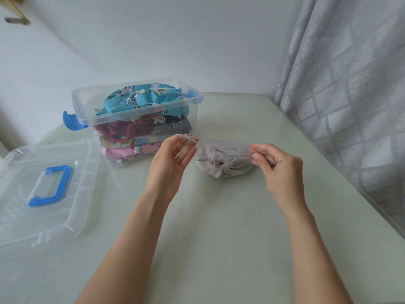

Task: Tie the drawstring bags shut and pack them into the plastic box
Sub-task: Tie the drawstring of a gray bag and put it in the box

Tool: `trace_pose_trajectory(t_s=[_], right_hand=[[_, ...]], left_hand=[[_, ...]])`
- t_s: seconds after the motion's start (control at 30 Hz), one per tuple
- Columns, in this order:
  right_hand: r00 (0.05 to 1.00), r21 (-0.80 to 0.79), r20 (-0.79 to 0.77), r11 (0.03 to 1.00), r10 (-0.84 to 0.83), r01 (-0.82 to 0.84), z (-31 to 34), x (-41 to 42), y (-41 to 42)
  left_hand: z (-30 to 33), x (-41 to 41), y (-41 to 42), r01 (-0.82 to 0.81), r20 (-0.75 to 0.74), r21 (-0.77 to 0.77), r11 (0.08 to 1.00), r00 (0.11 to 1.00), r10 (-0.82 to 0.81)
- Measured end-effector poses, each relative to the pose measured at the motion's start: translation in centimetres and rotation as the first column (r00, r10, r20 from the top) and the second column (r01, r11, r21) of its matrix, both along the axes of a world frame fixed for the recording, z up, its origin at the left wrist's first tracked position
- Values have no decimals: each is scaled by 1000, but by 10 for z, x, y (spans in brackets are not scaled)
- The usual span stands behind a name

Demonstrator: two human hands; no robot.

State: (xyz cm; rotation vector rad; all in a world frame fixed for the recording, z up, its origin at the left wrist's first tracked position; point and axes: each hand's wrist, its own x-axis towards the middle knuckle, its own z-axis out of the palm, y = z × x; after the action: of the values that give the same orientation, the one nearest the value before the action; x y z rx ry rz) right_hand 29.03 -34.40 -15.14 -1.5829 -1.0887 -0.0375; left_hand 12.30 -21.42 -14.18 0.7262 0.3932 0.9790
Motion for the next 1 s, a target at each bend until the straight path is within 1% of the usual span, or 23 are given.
trace_pose_trajectory(t_s=[0.07, 0.1, 0.13, 0.17, 0.23, 0.27, 0.3, 0.33, 0.37, 0.4, 0.47, 0.53, 0.6, 0.63, 0.67, 0.7, 0.73, 0.8, 0.83, 0.9, 0.93, 1.0], right_hand=[[994, 9, -103, 1000, -29, 30, 1, 4, -1], [987, 18, -156, 999, -29, 32, 1, 5, -1], [978, 32, -207, 999, -21, 28, 1, 6, -1], [965, 53, -261, 998, -5, 20, 2, 5, -1], [914, 137, -404, 990, 50, 6, 3, 4, 0], [860, 199, -498, 980, 107, -7, 5, 3, 0], [788, 262, -590, 965, 178, -22, 7, 1, 0], [712, 316, -659, 948, 243, -31, 9, 1, 0], [656, 351, -700, 936, 281, -27, 11, 1, -2], [630, 364, -722, 932, 286, -7, 12, 1, -3], [642, 354, -733, 932, 226, 77, 12, 3, -4], [673, 343, -721, 928, 163, 143, 12, 1, -5], [706, 343, -696, 924, 130, 169, 12, -3, -5], [718, 352, -684, 920, 129, 170, 12, -4, -4], [711, 373, -686, 914, 156, 159, 13, -4, -3], [675, 405, -706, 904, 212, 140, 15, -4, -3], [611, 441, -739, 890, 284, 120, 15, -3, -2], [447, 504, -795, 857, 411, 109, 16, -3, 1], [384, 522, -807, 846, 448, 110, 15, -4, 2], [322, 544, -811, 833, 489, 104, 13, -5, 5], [322, 550, -807, 829, 496, 102, 13, -4, 5], [372, 541, -799, 834, 473, 103, 13, -3, 5]], left_hand=[[-3, -3, 5, 43, 191, -158, 986, 981, -12], [-5, -4, 7, 70, 255, -202, 977, 967, -17], [-6, -4, 8, 92, 283, -223, 970, 959, -26], [-8, -4, 8, 104, 280, -229, 968, 959, -37], [-9, 0, 7, 111, 225, -200, 974, 972, -64], [-9, 3, 4, 109, 196, -183, 977, 978, -72], [-9, 6, 1, 103, 165, -174, 979, 984, -74], [-9, 8, -2, 97, 128, -165, 981, 989, -76], [-8, 9, -4, 89, 78, -147, 985, 994, -78], [-7, 9, -5, 73, 18, -120, 990, 997, -72], [-8, 7, -3, 1, -75, -57, 998, 997, -5], [-9, 4, 1, -109, -91, -17, 994, 990, 107], [-8, 1, 2, -210, -86, 23, 977, 974, 211], [-7, 0, 3, -241, -93, 62, 968, 965, 246], [-6, -2, 2, -250, -103, 100, 963, 960, 260], [-5, -4, 2, -233, -118, 129, 964, 961, 248], [-5, -6, 2, -192, -144, 145, 971, 966, 213], [-7, -7, 2, -84, -254, 220, 972, 957, 140], [-9, -6, 1, -33, -340, 304, 952, 930, 141], [-14, -4, -1, 88, -493, 498, 863, 847, 198], [-16, -4, 0, 171, -557, 584, 793, 795, 239], [-20, -7, 2, 351, -648, 707, 614, 669, 364]])
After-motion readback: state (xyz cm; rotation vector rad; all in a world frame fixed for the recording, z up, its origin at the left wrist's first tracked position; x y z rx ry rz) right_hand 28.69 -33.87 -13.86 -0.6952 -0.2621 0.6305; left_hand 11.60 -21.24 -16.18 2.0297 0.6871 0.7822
